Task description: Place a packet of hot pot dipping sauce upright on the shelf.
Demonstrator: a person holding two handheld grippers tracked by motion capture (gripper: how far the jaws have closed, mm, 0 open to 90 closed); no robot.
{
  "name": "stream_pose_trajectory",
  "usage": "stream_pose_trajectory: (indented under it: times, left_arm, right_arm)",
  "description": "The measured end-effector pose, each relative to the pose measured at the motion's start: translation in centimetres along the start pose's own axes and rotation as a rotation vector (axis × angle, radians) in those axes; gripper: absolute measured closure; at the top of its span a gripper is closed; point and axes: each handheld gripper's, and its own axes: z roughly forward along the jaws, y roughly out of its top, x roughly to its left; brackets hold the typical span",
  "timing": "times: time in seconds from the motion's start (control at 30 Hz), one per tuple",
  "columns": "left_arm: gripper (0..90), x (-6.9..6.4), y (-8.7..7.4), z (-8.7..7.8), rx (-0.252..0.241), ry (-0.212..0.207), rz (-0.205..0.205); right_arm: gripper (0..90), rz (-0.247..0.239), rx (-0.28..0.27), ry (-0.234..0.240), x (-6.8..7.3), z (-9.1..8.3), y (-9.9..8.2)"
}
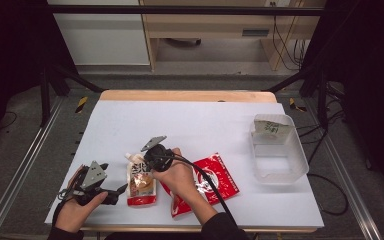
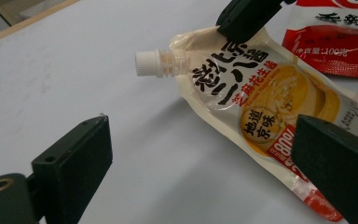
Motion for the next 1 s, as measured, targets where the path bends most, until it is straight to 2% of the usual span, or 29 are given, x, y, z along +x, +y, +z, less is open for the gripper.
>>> stream_pose_trajectory:
  times: [0.13, 0.2, 0.23, 0.33, 0.43, 0.5, 0.6, 0.77, 1.0]
  left_arm:
    - [6.0, 0.3, 0.2, -0.4, -0.015, -0.008, -0.017]
    - [6.1, 0.4, 0.3, -0.6, -0.029, -0.025, -0.028]
    - [6.1, 0.4, 0.3, -0.6, -0.029, -0.025, -0.028]
    - [6.0, 0.3, 1.0, -1.0, -0.047, -0.06, -0.028]
    - [5.1, 0.3, 1.6, -1.2, -0.056, -0.067, -0.018]
    - [5.0, 0.4, 2.4, -1.4, -0.076, -0.08, -0.015]
    - [5.4, 0.6, 3.1, -1.3, -0.065, -0.086, -0.01]
    - [11.4, 0.9, 3.9, -1.2, -0.056, -0.117, -0.002]
    - [22.6, 1.3, 5.4, -1.1, -0.077, -0.16, 0.0]
  right_arm:
    - [89.8, -0.029, -0.035, 0.013, 0.6, -1.5, 0.7]
    - [89.9, -0.04, -0.052, 0.02, 0.8, -2.3, 0.9]
    - [90.0, -0.043, -0.059, 0.026, 0.9, -2.7, 1.0]
    - [90.0, -0.064, -0.089, 0.043, 1.2, -3.7, 1.1]
    - [90.0, -0.076, -0.106, 0.05, 1.4, -4.3, 1.1]
    - [90.0, -0.098, -0.133, 0.059, 1.7, -5.4, 1.3]
    - [90.0, -0.114, -0.152, 0.063, 1.9, -6.3, 1.5]
    - [90.0, -0.144, -0.173, 0.075, 2.2, -7.3, 1.6]
    - [90.0, -0.159, -0.188, 0.084, 2.4, -8.0, 1.7]
